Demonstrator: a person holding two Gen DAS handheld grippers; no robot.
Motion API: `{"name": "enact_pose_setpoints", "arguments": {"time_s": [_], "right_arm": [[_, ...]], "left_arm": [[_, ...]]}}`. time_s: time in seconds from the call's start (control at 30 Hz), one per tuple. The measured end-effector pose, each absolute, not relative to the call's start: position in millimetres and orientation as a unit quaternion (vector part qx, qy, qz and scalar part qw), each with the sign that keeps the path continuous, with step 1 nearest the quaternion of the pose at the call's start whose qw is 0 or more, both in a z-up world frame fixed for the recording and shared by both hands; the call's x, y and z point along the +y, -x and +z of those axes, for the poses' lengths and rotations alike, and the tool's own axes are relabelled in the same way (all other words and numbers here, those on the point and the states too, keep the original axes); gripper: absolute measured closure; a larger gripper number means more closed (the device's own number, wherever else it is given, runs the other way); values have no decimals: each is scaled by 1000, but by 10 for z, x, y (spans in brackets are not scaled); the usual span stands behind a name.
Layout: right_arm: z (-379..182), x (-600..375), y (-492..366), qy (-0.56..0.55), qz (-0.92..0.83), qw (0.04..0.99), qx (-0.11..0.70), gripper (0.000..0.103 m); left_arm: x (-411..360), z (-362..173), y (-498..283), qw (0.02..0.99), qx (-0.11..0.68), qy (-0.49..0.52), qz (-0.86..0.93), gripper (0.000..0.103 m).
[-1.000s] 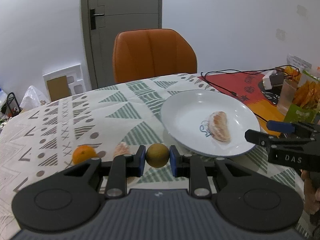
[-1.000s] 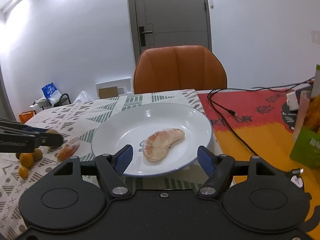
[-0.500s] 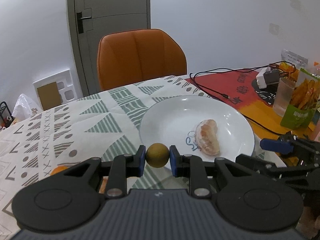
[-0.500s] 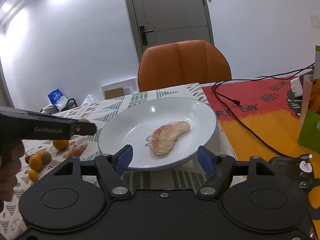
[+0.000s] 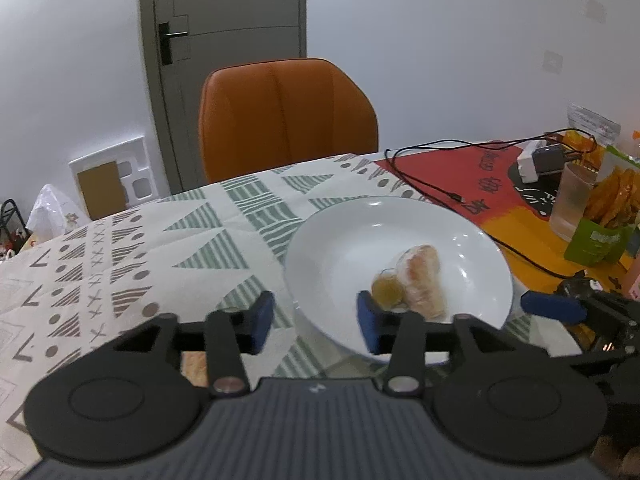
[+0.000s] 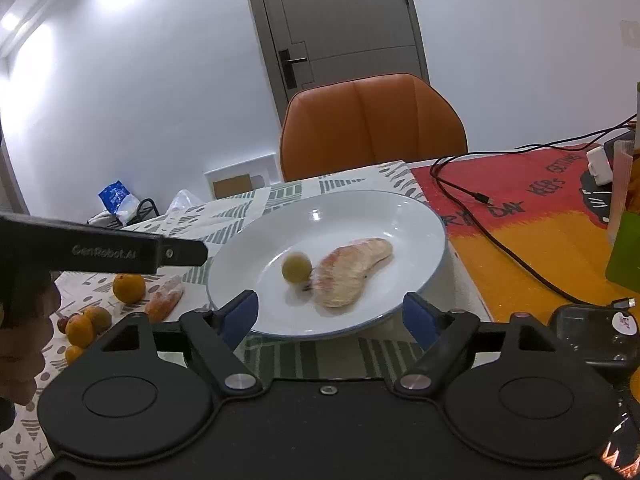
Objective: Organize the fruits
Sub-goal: 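Lower the small yellow-green fruit onto the plate and open the left tool, then move both open tools back toward the remaining fruit pile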
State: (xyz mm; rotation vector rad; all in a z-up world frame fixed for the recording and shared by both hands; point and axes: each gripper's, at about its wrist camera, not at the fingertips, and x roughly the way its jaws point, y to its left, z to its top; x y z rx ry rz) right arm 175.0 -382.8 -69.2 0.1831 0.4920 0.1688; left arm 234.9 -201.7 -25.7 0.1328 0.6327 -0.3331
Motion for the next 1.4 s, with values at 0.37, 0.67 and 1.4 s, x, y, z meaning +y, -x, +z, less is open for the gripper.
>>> {"name": "enact_pose_setpoints", "arguments": {"time_s": [0.37, 0.67, 1.4], "right_arm": [[-634, -3729, -1737, -111, 72, 961, 244, 5], [-566, -3624, -1715, -115, 80, 961, 240, 0], [-538, -3045, -1787, -90, 139, 949, 267, 0]], "left_arm": [[-1636, -192, -2218, 944, 302, -47, -120, 21], [-1319, -124, -2106, 949, 298, -16, -107, 12], [-571, 0, -1864, 959, 278, 16, -53, 11]]}}
